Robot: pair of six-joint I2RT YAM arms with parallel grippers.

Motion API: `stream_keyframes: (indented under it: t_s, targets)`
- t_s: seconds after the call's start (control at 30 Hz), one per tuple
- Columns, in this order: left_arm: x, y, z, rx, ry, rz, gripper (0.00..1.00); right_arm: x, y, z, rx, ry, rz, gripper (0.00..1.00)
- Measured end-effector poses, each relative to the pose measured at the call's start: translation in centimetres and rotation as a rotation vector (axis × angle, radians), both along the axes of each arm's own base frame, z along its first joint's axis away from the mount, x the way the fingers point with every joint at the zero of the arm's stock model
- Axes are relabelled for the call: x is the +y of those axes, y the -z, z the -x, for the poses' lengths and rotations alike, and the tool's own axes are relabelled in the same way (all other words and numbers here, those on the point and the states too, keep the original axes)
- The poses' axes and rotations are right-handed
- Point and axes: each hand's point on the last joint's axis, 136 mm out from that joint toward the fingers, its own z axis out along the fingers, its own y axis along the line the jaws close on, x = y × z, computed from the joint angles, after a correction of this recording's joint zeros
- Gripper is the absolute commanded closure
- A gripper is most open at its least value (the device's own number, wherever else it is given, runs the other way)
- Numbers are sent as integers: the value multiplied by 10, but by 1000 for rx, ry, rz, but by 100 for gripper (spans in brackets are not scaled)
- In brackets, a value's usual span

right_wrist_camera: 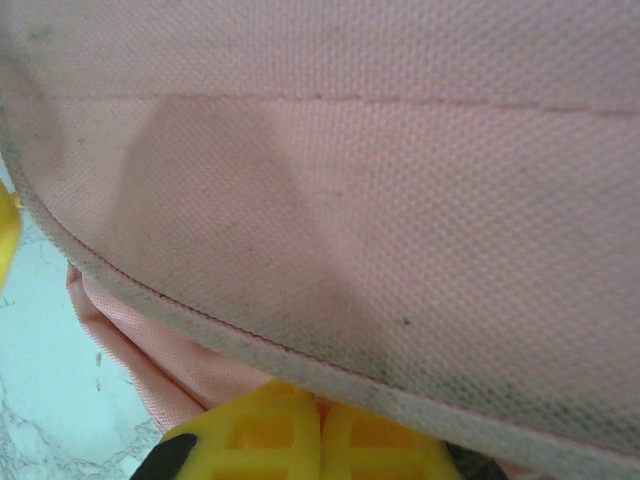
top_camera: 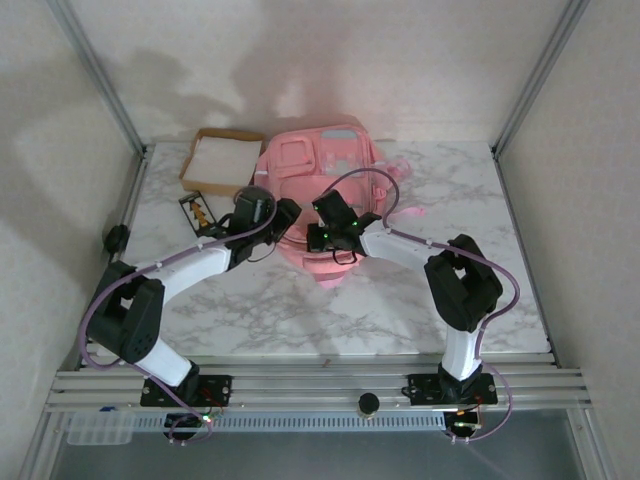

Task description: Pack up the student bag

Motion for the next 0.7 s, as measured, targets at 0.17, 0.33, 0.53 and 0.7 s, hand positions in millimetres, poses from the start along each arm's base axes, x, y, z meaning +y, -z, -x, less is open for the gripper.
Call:
stream_keyframes:
  t_s: [0.17, 0.33, 0.53, 0.7]
  targets:
    - [-9, 14, 2, 41, -34, 14, 49, -2, -1, 0, -6, 3, 4, 100]
    - [-16, 23, 1, 64, -75, 36, 54, -5, 1, 1, -14, 9, 12, 100]
    - [-17, 37, 0, 84, -107, 16, 63, -13, 2, 1, -24, 21, 26, 100]
    - [-15, 36, -1, 82, -133, -10, 68, -16, -7, 0, -51, 27, 25, 100]
